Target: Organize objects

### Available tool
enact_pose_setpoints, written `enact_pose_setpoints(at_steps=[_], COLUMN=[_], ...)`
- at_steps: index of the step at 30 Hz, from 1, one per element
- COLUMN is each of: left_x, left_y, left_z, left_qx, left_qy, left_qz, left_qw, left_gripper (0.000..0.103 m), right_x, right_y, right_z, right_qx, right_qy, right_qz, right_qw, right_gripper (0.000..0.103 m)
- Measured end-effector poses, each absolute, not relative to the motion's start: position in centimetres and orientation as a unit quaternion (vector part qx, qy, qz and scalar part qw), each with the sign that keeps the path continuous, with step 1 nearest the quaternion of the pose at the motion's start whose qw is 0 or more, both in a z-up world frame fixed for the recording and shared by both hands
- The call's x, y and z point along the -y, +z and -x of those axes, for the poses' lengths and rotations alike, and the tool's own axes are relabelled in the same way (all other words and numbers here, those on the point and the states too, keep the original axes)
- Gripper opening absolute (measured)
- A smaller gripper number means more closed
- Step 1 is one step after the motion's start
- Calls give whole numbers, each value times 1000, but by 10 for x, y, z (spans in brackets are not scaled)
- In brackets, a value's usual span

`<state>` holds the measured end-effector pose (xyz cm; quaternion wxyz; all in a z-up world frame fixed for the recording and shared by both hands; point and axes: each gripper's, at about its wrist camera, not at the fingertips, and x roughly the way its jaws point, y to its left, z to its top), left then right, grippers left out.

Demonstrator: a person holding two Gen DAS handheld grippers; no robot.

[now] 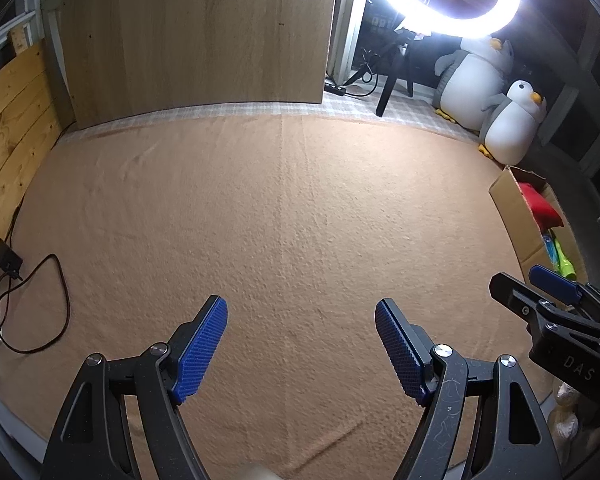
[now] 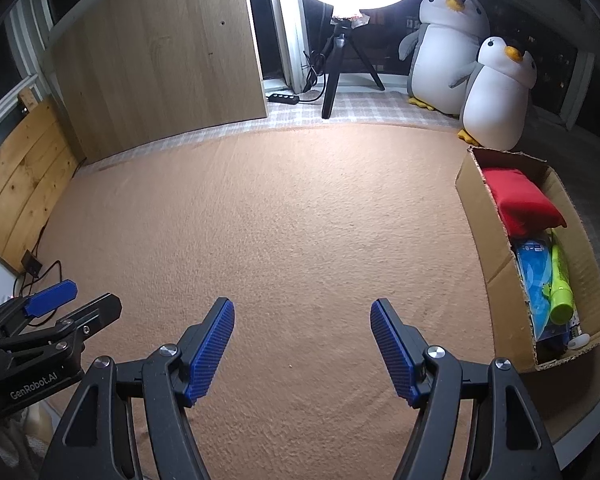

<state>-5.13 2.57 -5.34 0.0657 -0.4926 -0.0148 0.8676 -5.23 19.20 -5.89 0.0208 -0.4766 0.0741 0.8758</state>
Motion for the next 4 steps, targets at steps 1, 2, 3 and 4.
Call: enact_pose_setpoints(at_steps=[1, 2, 3, 4], left_x=[-26, -26, -25, -24], left_y=[-54, -54, -56, -56], left_z=[51, 51, 52, 53], left_qx=[13, 13, 14, 14], left_qy=[868, 868, 867, 867], left_qz=[492, 492, 494, 495], left_qw=[64, 64, 65, 64], left_gripper=[80, 80, 81, 81], right_x=[-192, -191, -191, -191], right_y=[-59, -60, -61, -62], right_z=[53, 53, 54, 55], right_qx=[-73, -72, -72, -71], right_qy=[876, 875, 875, 874], right_qz=[477, 478, 478, 480], right_qw=[21, 20, 20, 19], right_gripper=[67, 67, 67, 67])
